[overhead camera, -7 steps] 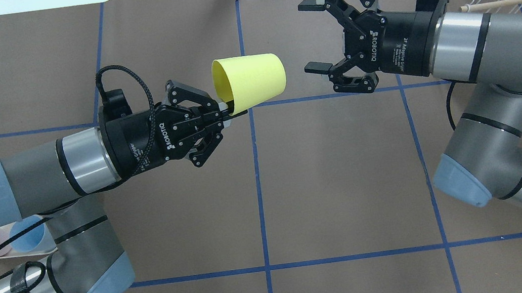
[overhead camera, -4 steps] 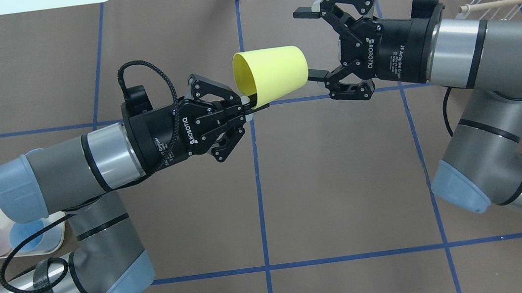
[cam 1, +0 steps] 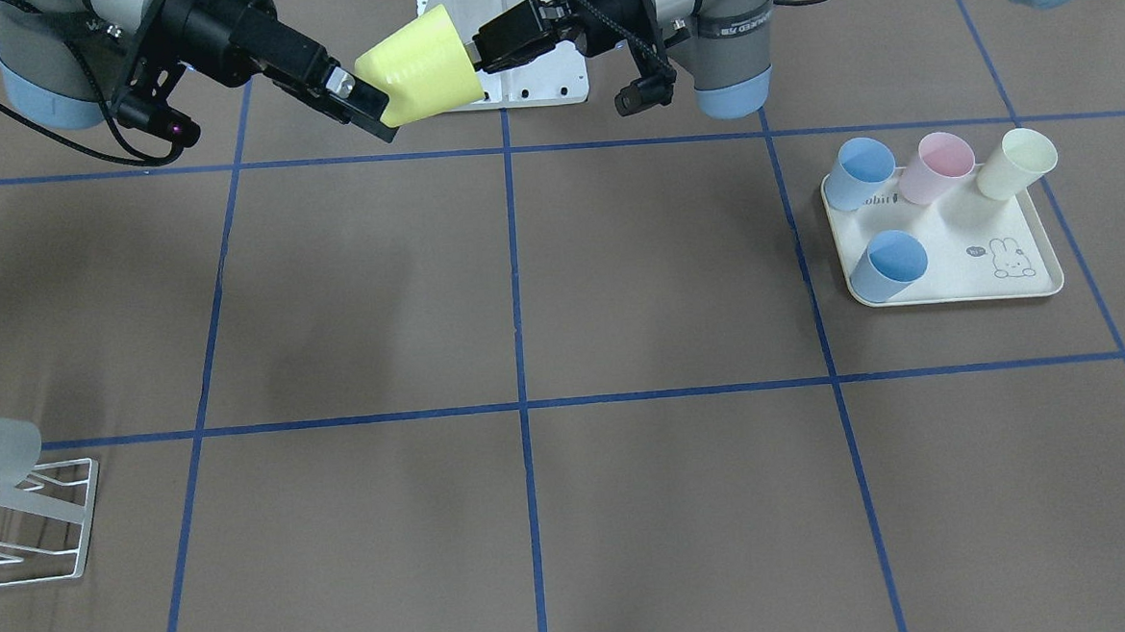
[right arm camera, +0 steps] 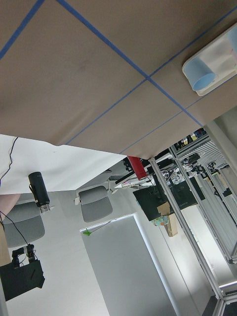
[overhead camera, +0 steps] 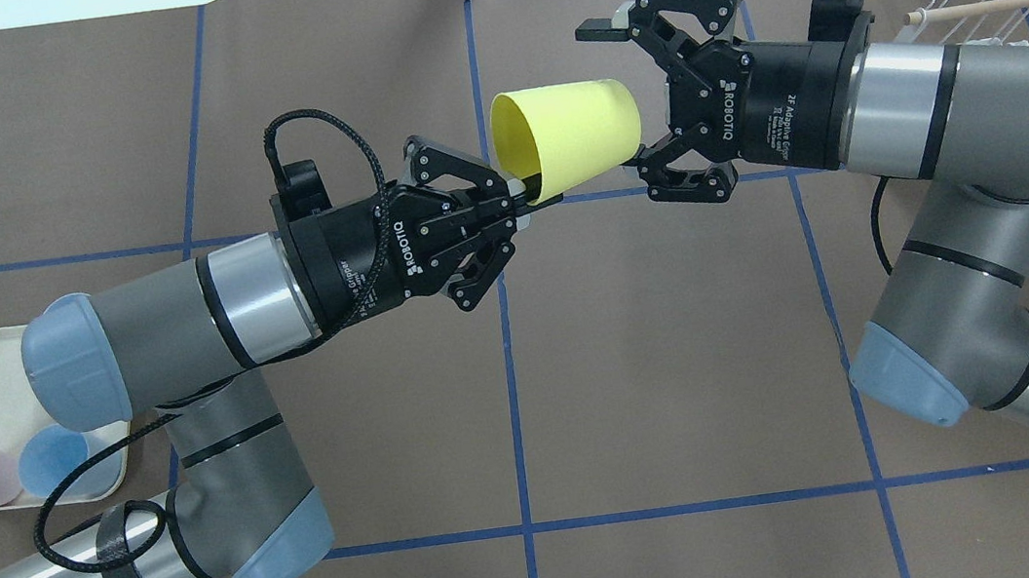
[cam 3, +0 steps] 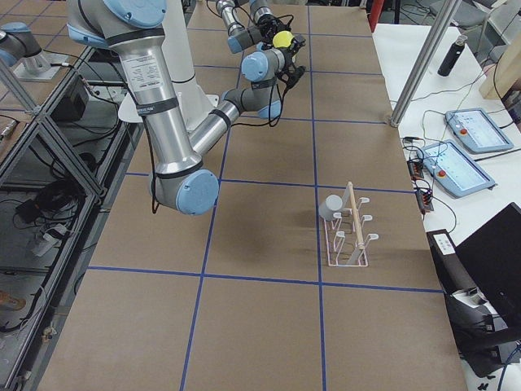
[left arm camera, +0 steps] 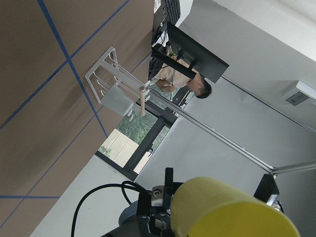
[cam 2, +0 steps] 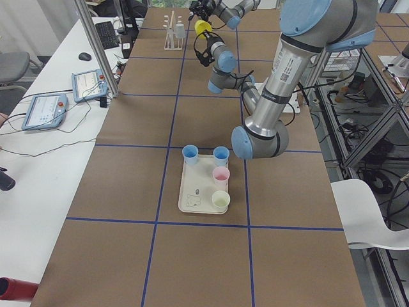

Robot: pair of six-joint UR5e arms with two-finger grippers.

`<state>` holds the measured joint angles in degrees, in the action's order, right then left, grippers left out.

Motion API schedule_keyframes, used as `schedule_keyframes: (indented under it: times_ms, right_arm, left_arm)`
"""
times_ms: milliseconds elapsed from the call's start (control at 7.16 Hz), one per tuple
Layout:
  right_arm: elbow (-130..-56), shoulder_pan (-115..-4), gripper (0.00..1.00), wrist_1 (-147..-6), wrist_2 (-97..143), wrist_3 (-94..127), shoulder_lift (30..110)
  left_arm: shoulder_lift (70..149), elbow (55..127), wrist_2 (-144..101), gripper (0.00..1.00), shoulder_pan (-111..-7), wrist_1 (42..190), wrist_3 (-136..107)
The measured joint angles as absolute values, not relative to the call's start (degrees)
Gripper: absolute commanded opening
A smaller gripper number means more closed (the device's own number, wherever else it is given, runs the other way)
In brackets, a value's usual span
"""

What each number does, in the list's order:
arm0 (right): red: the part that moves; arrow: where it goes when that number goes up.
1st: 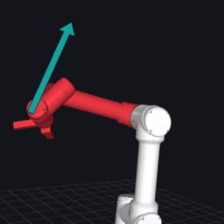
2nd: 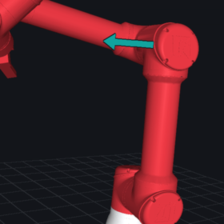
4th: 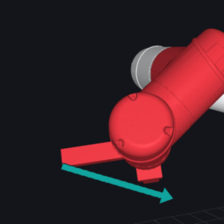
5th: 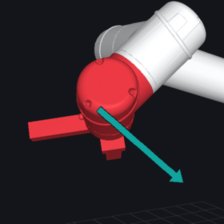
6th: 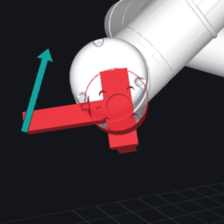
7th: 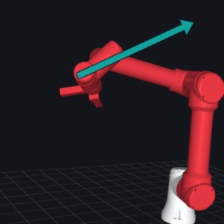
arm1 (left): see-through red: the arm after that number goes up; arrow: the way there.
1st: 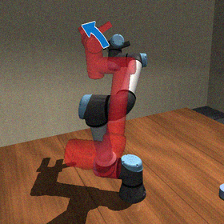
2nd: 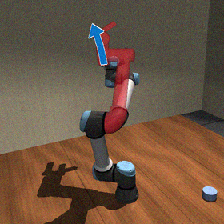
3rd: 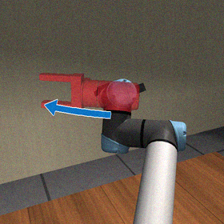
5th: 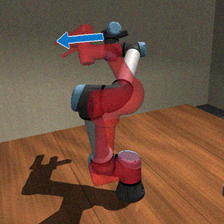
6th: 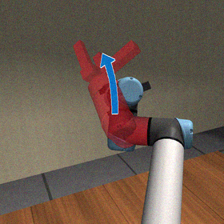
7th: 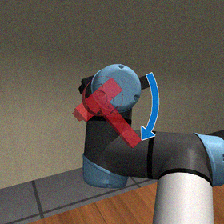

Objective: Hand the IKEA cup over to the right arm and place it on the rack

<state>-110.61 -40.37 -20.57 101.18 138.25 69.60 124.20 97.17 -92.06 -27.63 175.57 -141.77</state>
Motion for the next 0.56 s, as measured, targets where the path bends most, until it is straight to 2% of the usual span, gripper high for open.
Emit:
schedule_keyframes:
  times_ms: [140, 279, 419, 559]
  right_arm:
    - [-110.8, -40.3, 0.98, -20.6, 101.2, 138.3, 69.6]
    - [-110.9, -40.3, 0.74, -20.6, 101.2, 138.3, 69.6]
    - [-110.9, -40.3, 0.38, -20.6, 101.2, 138.3, 69.6]
    - [-111.0, -40.3, 0.13, -20.6, 101.2, 138.2, 69.6]
  left_arm:
    - [125.0, 96.4, -91.6, 0.0, -27.6, 175.6, -141.8]
    - [125.7, 95.7, -91.1, 0.0, -27.6, 175.6, -141.8]
    - [126.1, 95.3, -90.8, 0.0, -27.6, 175.6, -141.8]
    - [126.2, 95.2, -90.7, 0.53, -27.6, 175.7, -141.8]
